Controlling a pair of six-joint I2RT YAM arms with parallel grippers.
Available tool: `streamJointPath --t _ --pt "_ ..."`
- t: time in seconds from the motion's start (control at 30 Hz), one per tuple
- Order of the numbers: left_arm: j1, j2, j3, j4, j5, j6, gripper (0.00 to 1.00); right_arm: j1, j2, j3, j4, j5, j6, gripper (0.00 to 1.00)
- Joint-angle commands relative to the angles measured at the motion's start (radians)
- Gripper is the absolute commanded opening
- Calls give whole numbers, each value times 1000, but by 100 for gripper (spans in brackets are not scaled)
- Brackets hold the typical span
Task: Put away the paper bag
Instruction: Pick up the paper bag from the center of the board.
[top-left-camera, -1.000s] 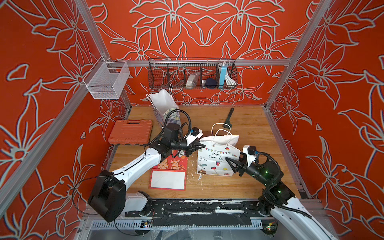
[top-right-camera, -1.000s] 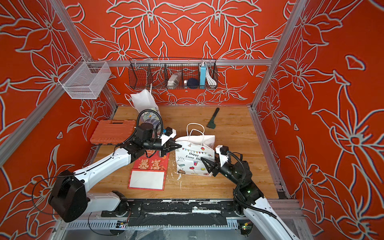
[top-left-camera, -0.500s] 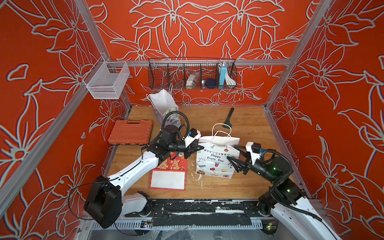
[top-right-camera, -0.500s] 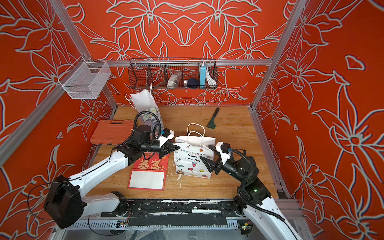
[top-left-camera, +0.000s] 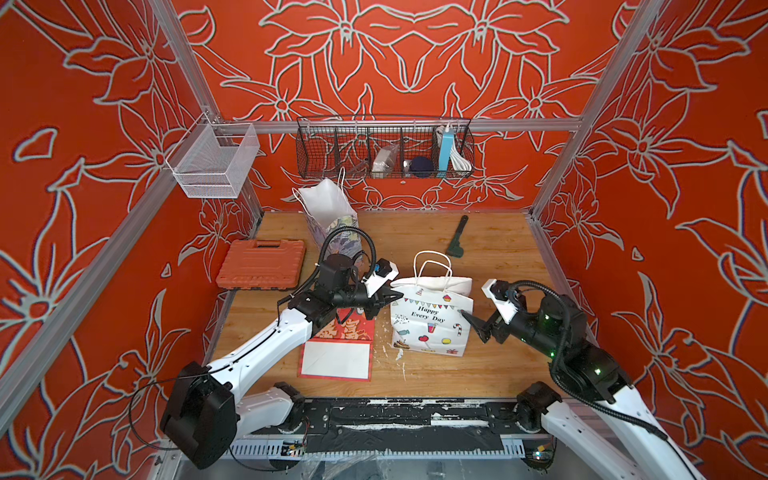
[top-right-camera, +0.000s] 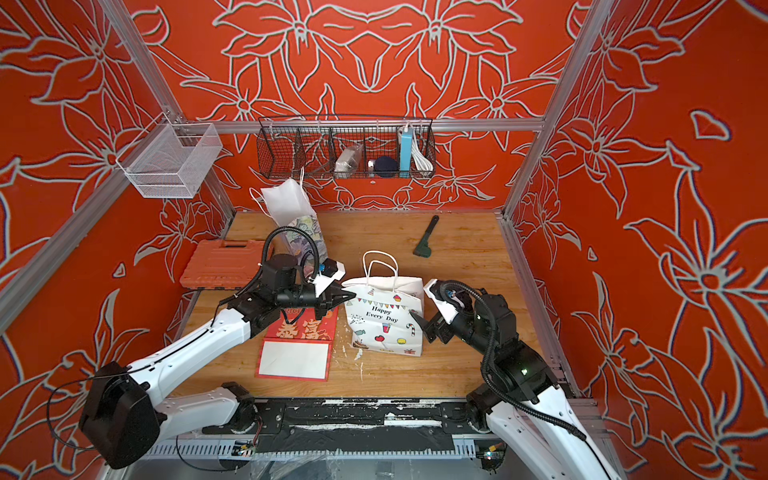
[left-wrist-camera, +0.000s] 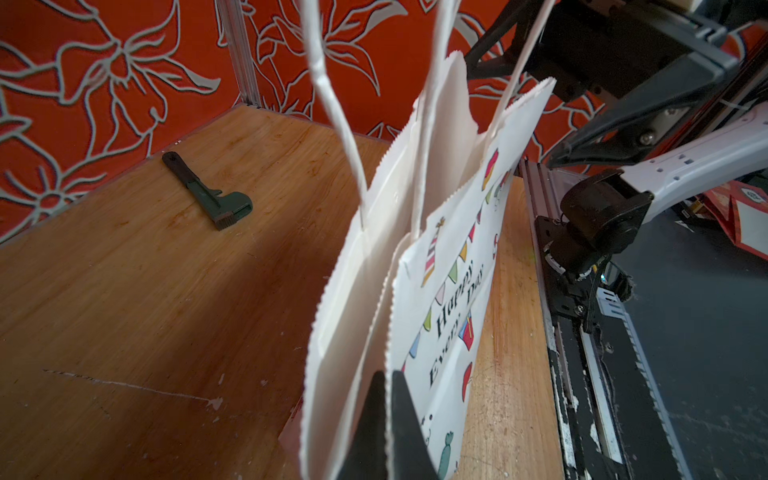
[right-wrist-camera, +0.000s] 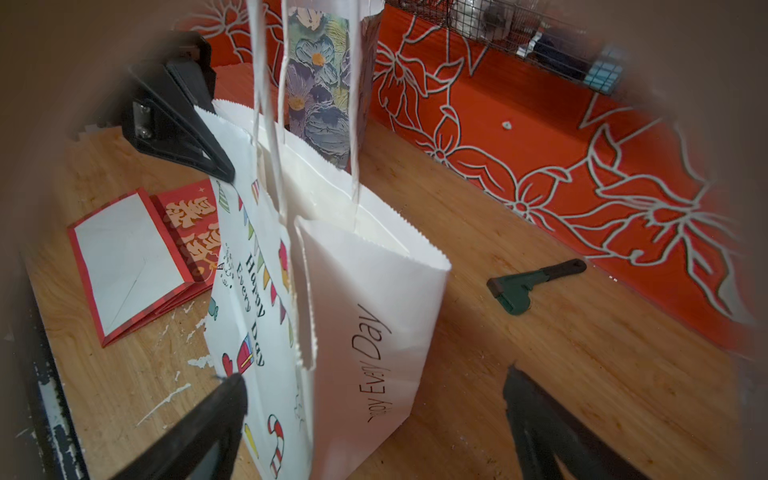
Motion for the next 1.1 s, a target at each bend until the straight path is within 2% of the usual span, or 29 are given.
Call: streamJointPath --t 0.0,0.23,0.43,0.63,0.83,1.07 --pt "-1 -12 -28 -49 0 20 0 -8 55 81 -44 -112 -142 98" --pt "-1 -13 -29 -56 18 37 0 -70 164 162 -69 -311 -187 98" --pt "-1 -24 -27 -47 34 32 0 -118 250 192 -44 -364 -199 98" --pt "-1 -45 -32 -20 62 15 0 -183 292 170 -30 -526 -184 97" --pt "-1 -68 -53 47 103 -33 0 -199 309 91 118 -661 -83 81" --pt "-1 -61 -61 71 106 -62 0 -199 311 54 153 -663 -94 66"
